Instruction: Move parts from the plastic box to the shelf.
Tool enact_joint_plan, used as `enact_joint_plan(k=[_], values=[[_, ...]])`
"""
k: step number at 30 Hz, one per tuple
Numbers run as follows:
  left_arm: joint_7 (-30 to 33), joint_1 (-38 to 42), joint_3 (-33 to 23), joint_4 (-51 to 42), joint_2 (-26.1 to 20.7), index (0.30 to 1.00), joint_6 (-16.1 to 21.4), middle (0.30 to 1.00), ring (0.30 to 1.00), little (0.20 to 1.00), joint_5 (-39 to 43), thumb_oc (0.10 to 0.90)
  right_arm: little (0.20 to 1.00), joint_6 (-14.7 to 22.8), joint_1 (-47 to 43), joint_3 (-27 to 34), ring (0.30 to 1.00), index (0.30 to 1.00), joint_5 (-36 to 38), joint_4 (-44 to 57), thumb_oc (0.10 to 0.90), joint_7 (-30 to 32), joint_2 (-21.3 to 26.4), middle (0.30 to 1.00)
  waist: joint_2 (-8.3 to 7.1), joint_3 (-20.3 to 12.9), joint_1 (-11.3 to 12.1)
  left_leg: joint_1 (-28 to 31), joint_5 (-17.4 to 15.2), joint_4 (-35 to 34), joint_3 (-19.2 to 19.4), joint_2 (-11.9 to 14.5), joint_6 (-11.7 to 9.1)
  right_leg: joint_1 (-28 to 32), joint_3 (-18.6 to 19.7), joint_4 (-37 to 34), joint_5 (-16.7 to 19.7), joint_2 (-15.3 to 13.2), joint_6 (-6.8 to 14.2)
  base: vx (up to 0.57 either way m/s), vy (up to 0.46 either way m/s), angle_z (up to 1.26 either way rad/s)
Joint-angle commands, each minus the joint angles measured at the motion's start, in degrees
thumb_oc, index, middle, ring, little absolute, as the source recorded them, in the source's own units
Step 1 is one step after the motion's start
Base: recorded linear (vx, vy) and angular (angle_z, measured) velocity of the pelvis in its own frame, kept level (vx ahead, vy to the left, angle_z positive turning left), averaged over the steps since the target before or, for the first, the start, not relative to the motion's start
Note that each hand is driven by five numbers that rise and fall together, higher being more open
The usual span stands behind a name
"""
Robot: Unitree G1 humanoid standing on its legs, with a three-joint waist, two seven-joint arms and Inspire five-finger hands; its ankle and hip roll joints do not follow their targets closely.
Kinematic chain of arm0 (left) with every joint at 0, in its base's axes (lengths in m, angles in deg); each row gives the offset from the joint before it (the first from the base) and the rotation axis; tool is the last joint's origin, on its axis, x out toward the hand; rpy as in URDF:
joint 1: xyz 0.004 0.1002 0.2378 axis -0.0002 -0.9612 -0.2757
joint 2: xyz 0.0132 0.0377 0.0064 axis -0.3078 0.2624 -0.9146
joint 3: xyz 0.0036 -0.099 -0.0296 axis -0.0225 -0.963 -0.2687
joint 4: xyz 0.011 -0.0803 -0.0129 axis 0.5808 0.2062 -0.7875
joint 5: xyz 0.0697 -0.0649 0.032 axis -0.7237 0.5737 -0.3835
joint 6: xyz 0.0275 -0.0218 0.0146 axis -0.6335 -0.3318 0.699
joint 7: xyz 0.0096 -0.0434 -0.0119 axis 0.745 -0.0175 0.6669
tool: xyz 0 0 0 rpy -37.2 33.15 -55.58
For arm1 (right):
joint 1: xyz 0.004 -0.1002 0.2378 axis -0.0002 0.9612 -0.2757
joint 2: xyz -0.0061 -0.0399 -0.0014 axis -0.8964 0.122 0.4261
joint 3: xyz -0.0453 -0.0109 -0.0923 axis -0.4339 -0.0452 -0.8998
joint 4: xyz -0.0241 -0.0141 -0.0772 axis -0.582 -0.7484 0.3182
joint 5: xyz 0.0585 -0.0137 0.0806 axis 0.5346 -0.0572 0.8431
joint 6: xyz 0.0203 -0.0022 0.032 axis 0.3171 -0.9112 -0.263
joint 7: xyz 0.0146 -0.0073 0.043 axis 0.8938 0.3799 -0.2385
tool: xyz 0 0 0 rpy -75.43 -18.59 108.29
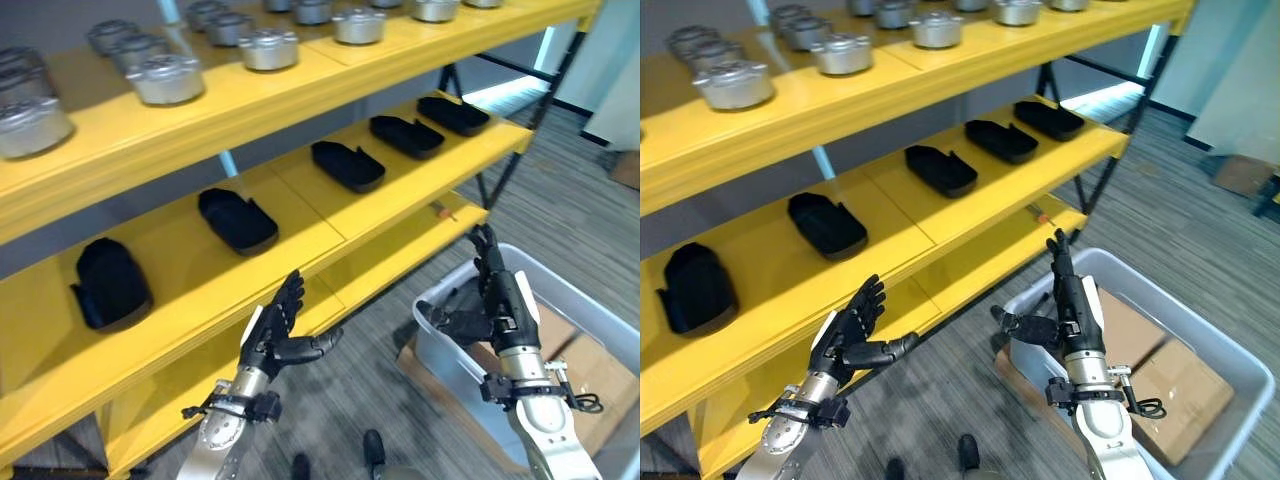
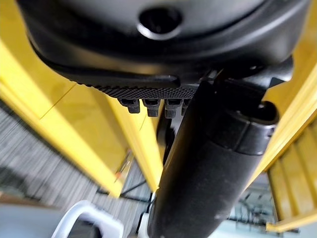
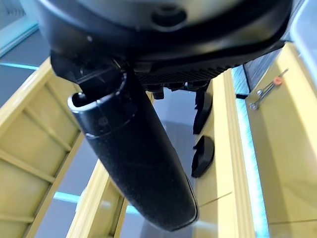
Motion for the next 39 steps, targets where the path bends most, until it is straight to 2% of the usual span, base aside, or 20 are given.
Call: enact_joint_plan(k=[1, 4, 7, 14, 15, 17, 18, 19, 20, 22, 23, 24, 25, 27, 29, 31, 32, 36, 37, 39], values=[[1.0, 1.4, -4.9, -4.7, -0.4, 1.0, 5.8, 1.0, 1.0, 1.0, -1.5, 0.9, 1.0, 4.6, -3.8, 0.8, 1.0, 1.0, 0.2, 4.5, 0.9, -1.1, 0.1, 1.0, 3.41, -0.1, 1.9, -4.1, 9.7, 0.1, 1.6, 5.3, -1.6, 12.6, -4.1, -3.3, -4.5, 6.3, 1.7, 0.05, 0.049, -2.15], [0.2, 0.1, -5.1, -4.5, 0.1, 1.0, 5.9, 1.0, 1.0, 1.0, -2.1, 0.9, 1.0, 4.5, -2.2, 1.5, 1.0, 1.0, 0.7, 4.8, 0.9, -3.0, -0.3, 1.0, 3.74, -1.1, 1.3, -1.8, 9.9, -2.3, 3.4, 6.7, -1.3, 12.7, -2.5, -3.6, -4.7, 6.7, 2.0, 0.1, 0.086, -1.41], [-0.8, -1.9, -5.8, -4.2, -0.7, 1.0, 5.6, 1.0, 1.0, 1.0, -0.6, 0.9, 1.0, 4.0, 0.5, 2.0, 1.0, 1.0, 3.6, 5.0, 0.9, -4.9, -1.5, 1.0, 3.95, -3.1, -0.4, 2.3, 8.4, -4.5, 7.3, 7.8, 0.0, 13.2, 0.0, -3.6, -5.5, 6.4, 2.5, 0.19, 0.126, -0.37], [1.2, -1.0, -6.6, -3.1, -0.9, 1.0, 5.4, 1.0, 1.0, 1.0, -2.1, 0.9, 1.0, 3.2, -1.4, 0.5, 1.0, 1.0, 4.4, 3.3, 0.9, -4.8, -2.1, 1.0, 3.96, -3.4, -0.7, 4.1, 6.3, -4.2, 11.8, 7.9, 1.7, 13.8, 4.7, -3.4, -4.9, 6.1, 3.2, 0.06, 0.091, -0.54], [2.2, -0.3, -6.9, -2.5, -0.7, 1.0, 5.2, 1.0, 1.0, 1.0, -2.2, 0.9, 1.0, 2.9, -2.4, -0.1, 1.0, 1.0, 4.7, 2.8, 0.9, -4.7, -2.2, 1.0, 4.0, -3.4, -1.0, 4.6, 5.1, -3.4, 13.3, 7.7, 2.5, 13.7, 7.0, -2.8, -4.7, 6.1, 3.7, 0.04, 0.09, -0.6], [2.2, -0.2, -6.9, -2.4, -0.7, 1.0, 5.2, 1.0, 1.0, 1.0, -2.1, 0.9, 1.0, 2.9, -2.4, -0.1, 1.0, 1.0, 4.7, 2.8, 0.9, -4.7, -2.2, 1.0, 3.99, -3.3, -0.6, 4.7, 5.0, -3.3, 13.7, 7.7, 2.6, 13.7, 7.4, -2.7, -4.7, 6.2, 3.8, 0.01, 0.075, -0.89], [3.2, 2.1, -7.0, -1.8, -1.7, 1.0, 5.1, 1.0, 1.0, 1.0, -3.4, 0.9, 1.0, 3.0, -3.9, -0.2, 1.0, 1.0, 4.8, 2.3, 0.9, -4.3, -2.7, 1.0, 4.59, -1.8, -1.0, 5.0, 3.4, -2.3, 15.3, 8.2, 3.5, 8.8, 7.5, 6.7, -5.8, 7.7, 5.5, -0.02, 0.054, -0.89], [3.2, 2.2, -7.0, -1.8, -1.8, 1.0, 5.1, 1.0, 1.0, 1.0, -3.4, 0.9, 1.0, 2.9, -4.0, -0.2, 1.0, 1.0, 4.8, 2.2, 0.9, -4.3, -2.7, 1.0, 4.56, -2.0, -0.7, 4.5, 3.6, -2.2, 15.6, 8.3, 3.4, 8.1, 7.8, 7.1, -5.6, 7.9, 5.5, -0.03, 0.072, -0.5], [3.9, 2.8, -7.3, -2.0, -2.4, 1.0, 5.2, 1.0, 1.0, 1.0, -4.8, 0.9, 1.0, 2.9, -4.9, -0.5, 1.0, 1.0, 4.5, 2.1, 0.9, -4.1, -2.9, 1.0, 4.57, -0.6, -0.7, 5.0, 2.8, -2.3, 17.5, 8.5, 3.4, 5.3, 4.8, 9.6, -4.0, 7.3, 7.3, -0.06, 0.007, -0.76], [4.8, 3.2, -8.0, -2.2, -2.4, 1.0, 5.4, 1.0, 1.0, 1.0, -4.6, 0.9, 1.0, 2.7, -7.0, -2.0, 1.0, 1.0, 4.3, 1.4, 0.9, -3.8, -3.9, 1.0, 4.75, 0.5, 0.9, 6.2, 2.2, -3.2, 21.4, 9.2, 2.7, 1.2, -5.7, 8.7, -0.2, 2.7, 9.3, -0.02, 0.005, -1.1], [4.8, 3.2, -8.0, -2.2, -2.4, 1.0, 5.4, 1.0, 1.0, 1.0, -4.6, 0.9, 1.0, 2.7, -7.1, -2.1, 1.0, 1.0, 4.3, 1.4, 0.9, -3.8, -3.9, 1.0, 4.69, 0.4, 0.9, 6.0, 2.4, -3.2, 21.4, 9.2, 2.6, 1.0, -5.7, 8.5, 0.1, 2.7, 9.3, 0.11, -0.001, -1.54], [4.7, 2.6, -8.4, -2.4, -2.0, 1.0, 5.5, 1.0, 1.0, 1.0, -3.3, 0.9, 1.0, 2.4, -9.1, -3.5, 1.0, 1.0, 4.9, 0.6, 0.9, -3.7, -4.1, 1.0, 5.06, 1.3, 1.1, 8.8, 1.5, -4.7, 24.5, 10.5, 2.2, -3.1, -13.6, 4.3, 2.9, 0.6, 8.3, 0.15, -0.007, -1.61], [4.7, 2.3, -8.8, -2.5, -2.0, 1.0, 5.3, 1.0, 1.0, 1.0, -3.5, 0.9, 1.0, 2.3, -9.5, -3.7, 1.0, 1.0, 4.6, 0.6, 0.9, -3.7, -3.9, 1.0, 5.03, 1.8, 0.9, 10.0, 0.8, -4.8, 25.5, 10.9, 2.1, -5.1, -16.6, 2.1, 3.8, 0.5, 8.0, 0.23, -0.007, -1.39], [4.2, 2.0, -8.9, -2.2, -1.7, 1.0, 5.1, 1.0, 1.0, 1.0, -3.8, 0.9, 1.0, 1.9, -9.1, -3.6, 1.0, 1.0, 4.3, 0.5, 0.9, -3.9, -4.0, 1.0, 4.83, 2.1, 0.2, 11.6, -0.1, -4.8, 25.3, 10.6, 1.9, -5.8, -18.7, -1.9, 6.0, -0.1, 8.1, 0.22, -0.033, -1.2], [4.0, 1.8, -8.7, -2.2, -1.6, 1.0, 5.0, 1.0, 1.0, 1.0, -4.3, 0.9, 1.0, 1.8, -8.1, -3.1, 1.0, 1.0, 4.1, 1.2, 0.9, -3.9, -4.0, 1.0, 4.53, 2.3, -1.0, 12.2, -0.9, -4.8, 24.4, 10.3, 1.5, -6.8, -17.5, -2.4, 7.1, -0.2, 8.4, 0.21, -0.065, -0.49], [3.8, 3.2, -7.6, -1.0, -0.9, 1.0, 4.6, 1.0, 1.0, 1.0, -5.3, 0.9, 1.0, 1.9, -7.3, -2.2, 1.0, 1.0, 4.1, 1.1, 0.9, -3.6, -4.0, 1.0, 3.39, 1.3, -1.4, 12.6, -2.1, -4.8, 23.7, 9.8, 0.8, -5.1, -19.0, -3.4, 6.9, -0.7, 7.7, 0.24, -0.111, 0.44], [3.8, 3.5, -7.1, -0.6, -0.6, 1.0, 4.7, 1.0, 1.0, 1.0, -5.0, 0.9, 1.0, 1.8, -7.1, -2.1, 1.0, 1.0, 4.2, 0.9, 0.9, -3.4, -4.0, 1.0, 3.31, 1.0, -1.5, 12.8, -2.4, -4.8, 23.2, 9.8, 0.8, -4.9, -19.3, -3.1, 7.2, -0.7, 7.3, 0.28, -0.139, 0.53], [3.8, 4.3, -6.2, 0.3, 0.6, 1.0, 4.3, 1.0, 1.0, 1.0, -3.3, 0.9, 1.0, 2.3, -5.8, -0.6, 1.0, 1.0, 6.6, 1.1, 0.9, -3.0, -3.5, 1.0, 4.19, 0.3, -2.5, 14.5, -3.3, -4.8, 22.0, 12.0, 0.1, -3.4, -22.2, -1.8, 5.8, -0.6, 6.0, 0.24, -0.12, 0.65], [3.8, 5.4, -5.4, 1.3, 1.0, 1.0, 4.1, 1.0, 1.0, 1.0, -2.7, 0.9, 1.0, 2.5, -5.4, 0.1, 1.0, 1.0, 6.2, 0.8, 0.9, -2.5, -3.0, 1.0, 4.89, 0.1, -3.2, 15.2, -3.2, -3.5, 22.1, 13.9, -0.8, -2.6, -23.5, -0.6, 3.9, -0.2, 5.1, 0.23, -0.173, 0.43], [3.6, 5.6, -5.1, 1.1, 1.1, 1.0, 4.0, 1.0, 1.0, 1.0, -1.9, 0.9, 1.0, 2.5, -5.0, 0.3, 1.0, 1.0, 6.6, 0.9, 0.9, -2.1, -2.9, 1.0, 5.1, 0.6, -3.6, 14.1, -3.4, -0.1, 22.3, 15.2, -1.6, -1.9, -24.6, 0.0, 2.7, -0.3, 4.4, 0.2, -0.174, 0.36]])
